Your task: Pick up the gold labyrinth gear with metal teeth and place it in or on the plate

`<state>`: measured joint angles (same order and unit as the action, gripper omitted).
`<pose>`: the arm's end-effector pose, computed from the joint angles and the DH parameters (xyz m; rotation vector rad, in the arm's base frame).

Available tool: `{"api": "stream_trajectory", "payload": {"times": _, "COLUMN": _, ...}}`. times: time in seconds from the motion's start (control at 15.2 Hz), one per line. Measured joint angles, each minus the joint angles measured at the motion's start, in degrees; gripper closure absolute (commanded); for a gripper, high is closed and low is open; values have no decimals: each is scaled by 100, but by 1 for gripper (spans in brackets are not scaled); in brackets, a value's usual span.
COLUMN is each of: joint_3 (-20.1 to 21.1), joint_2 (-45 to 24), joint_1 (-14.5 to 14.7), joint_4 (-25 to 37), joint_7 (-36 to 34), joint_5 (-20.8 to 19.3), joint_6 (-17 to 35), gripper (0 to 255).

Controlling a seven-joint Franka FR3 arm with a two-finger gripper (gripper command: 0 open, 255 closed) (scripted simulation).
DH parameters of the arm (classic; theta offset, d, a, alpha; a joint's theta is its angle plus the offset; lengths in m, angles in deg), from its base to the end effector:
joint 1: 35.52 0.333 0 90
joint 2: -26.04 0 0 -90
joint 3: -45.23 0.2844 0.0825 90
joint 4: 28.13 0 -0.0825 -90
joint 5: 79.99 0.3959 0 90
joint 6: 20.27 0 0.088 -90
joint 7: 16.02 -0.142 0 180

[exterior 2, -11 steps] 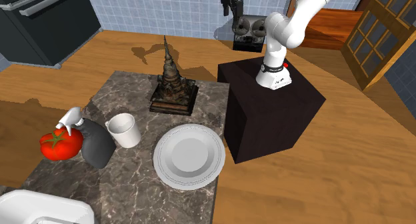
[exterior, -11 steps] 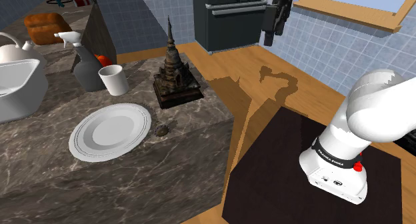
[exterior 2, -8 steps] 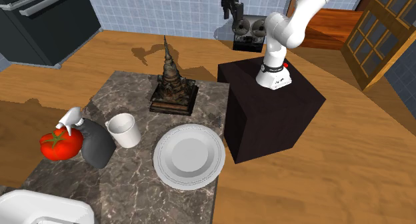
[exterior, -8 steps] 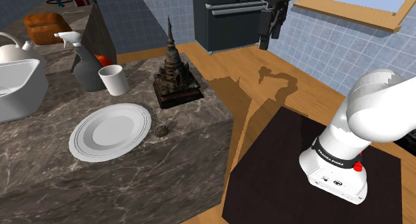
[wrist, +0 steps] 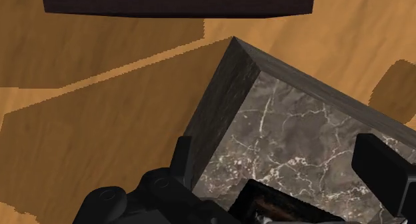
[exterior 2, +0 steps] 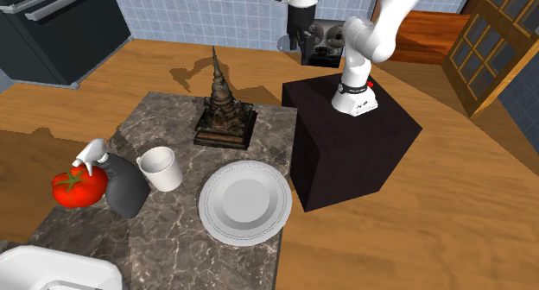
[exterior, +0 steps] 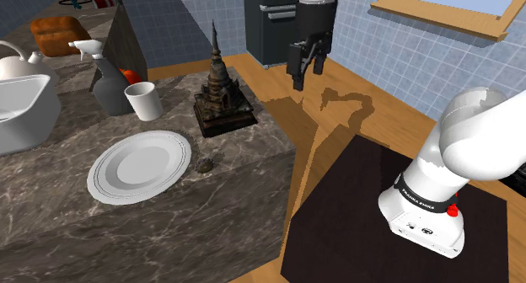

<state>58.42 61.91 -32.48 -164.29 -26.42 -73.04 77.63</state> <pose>0.3691 0.1257 0.4694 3.1150 0.0556 -0.0757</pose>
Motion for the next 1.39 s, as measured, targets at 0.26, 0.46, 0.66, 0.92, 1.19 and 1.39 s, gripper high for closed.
{"api": "stream_trajectory", "payload": {"times": 0.26, "joint_3": 457, "joint_2": -562, "joint_1": 66, "joint_4": 95, "joint_7": -569, "joint_5": 176, "joint_6": 552, "gripper": 0}}
{"api": "stream_trajectory", "payload": {"times": 0.46, "joint_3": 785, "joint_2": -1086, "joint_1": 73, "joint_4": 315, "joint_7": -999, "joint_5": 206, "joint_6": 919, "gripper": 0}}
{"api": "stream_trajectory", "payload": {"times": 0.66, "joint_3": 1117, "joint_2": -1617, "joint_1": 81, "joint_4": 532, "joint_7": -1468, "joint_5": 167, "joint_6": 1292, "gripper": 0}}
{"api": "stream_trajectory", "payload": {"times": 0.92, "joint_3": 1488, "joint_2": -2375, "joint_1": 72, "joint_4": 930, "joint_7": -2092, "joint_5": -53, "joint_6": 1694, "gripper": 0}}
{"api": "stream_trajectory", "payload": {"times": 1.19, "joint_3": 1820, "joint_2": -3302, "joint_1": 119, "joint_4": 1474, "joint_7": -2847, "joint_5": -504, "joint_6": 2049, "gripper": 0}}
{"api": "stream_trajectory", "payload": {"times": 1.39, "joint_3": 1981, "joint_2": -3978, "joint_1": 268, "joint_4": 1915, "joint_7": -3460, "joint_5": -917, "joint_6": 2222, "gripper": 0}}
